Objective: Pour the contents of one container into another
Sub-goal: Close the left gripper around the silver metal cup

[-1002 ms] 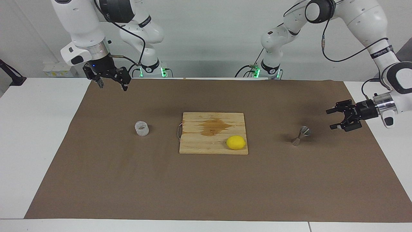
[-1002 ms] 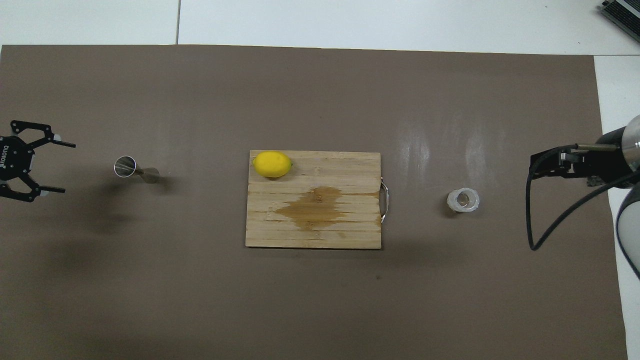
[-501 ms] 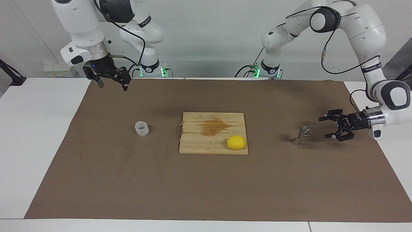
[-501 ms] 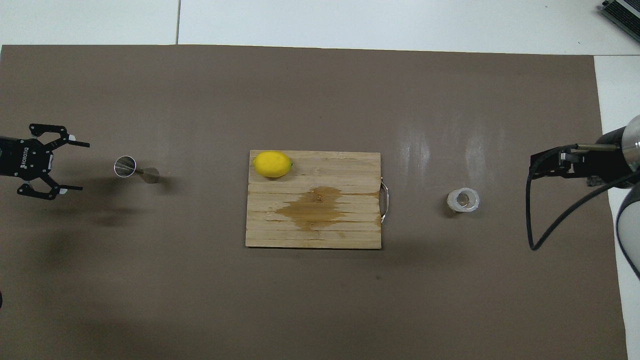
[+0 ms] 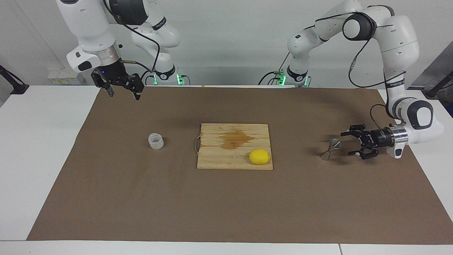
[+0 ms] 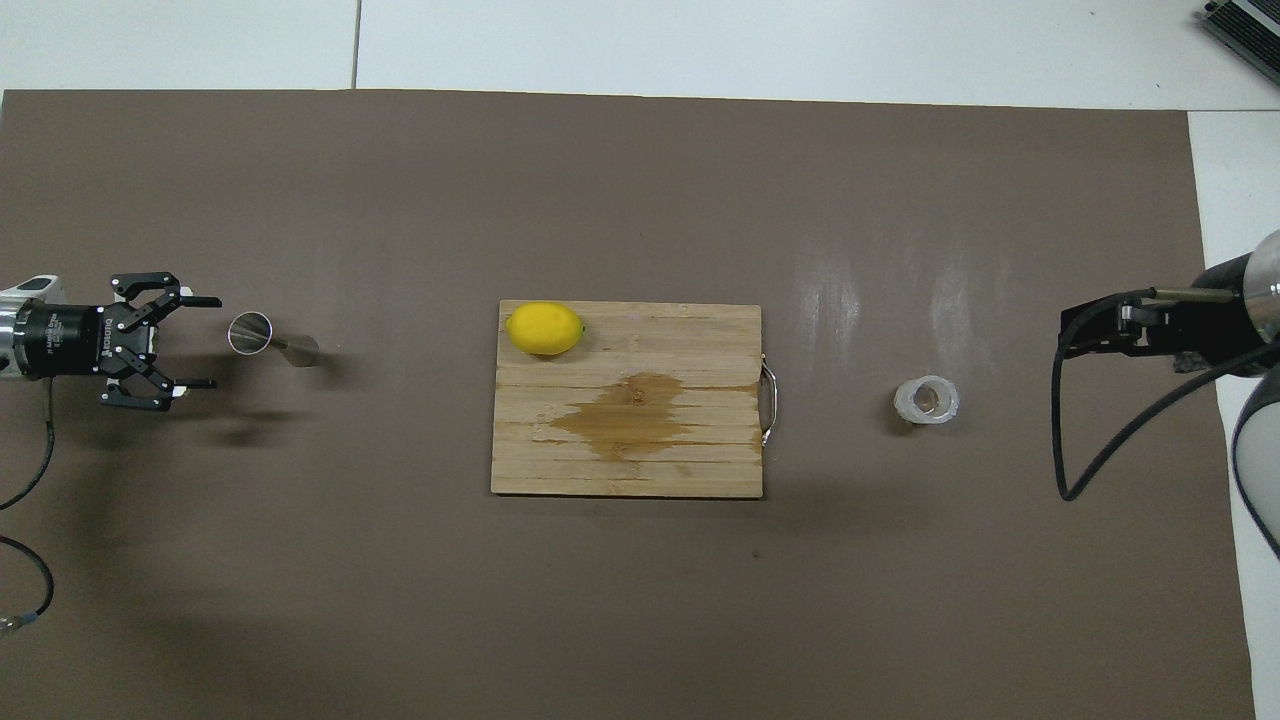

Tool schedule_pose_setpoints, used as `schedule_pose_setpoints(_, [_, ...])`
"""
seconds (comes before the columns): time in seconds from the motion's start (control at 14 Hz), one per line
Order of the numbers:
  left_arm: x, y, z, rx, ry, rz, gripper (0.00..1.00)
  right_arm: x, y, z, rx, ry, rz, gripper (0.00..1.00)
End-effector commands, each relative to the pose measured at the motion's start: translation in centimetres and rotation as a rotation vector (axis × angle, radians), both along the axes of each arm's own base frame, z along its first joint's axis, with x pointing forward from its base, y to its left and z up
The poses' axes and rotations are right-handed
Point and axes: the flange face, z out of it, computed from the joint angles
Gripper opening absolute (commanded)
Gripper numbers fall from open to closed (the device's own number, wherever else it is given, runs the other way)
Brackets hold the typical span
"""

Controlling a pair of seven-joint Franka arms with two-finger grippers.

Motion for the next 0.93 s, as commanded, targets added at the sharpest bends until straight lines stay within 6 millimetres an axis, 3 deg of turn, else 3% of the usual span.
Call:
schedule_pose_setpoints(0.0, [-0.3,-0.5,-0.7,-0.046,0.018,0.018,1.00,-0.5,-0.3,0.0,-0.004,0.004,0.020,1.00])
schedule_pose_setpoints(0.57, [-0.1,-3.3,-1.5,-0.105,-0.039,-0.010,1.00,-0.5,-0.4,0.0,-0.004,0.004,0.019,1.00])
schedule_pose_setpoints(0.86, [-0.3,-3.9,-1.9,-0.114,-0.046,-0.010,1.00,-0.6,-0.4,0.0,-0.004,0.005,0.019,1.00])
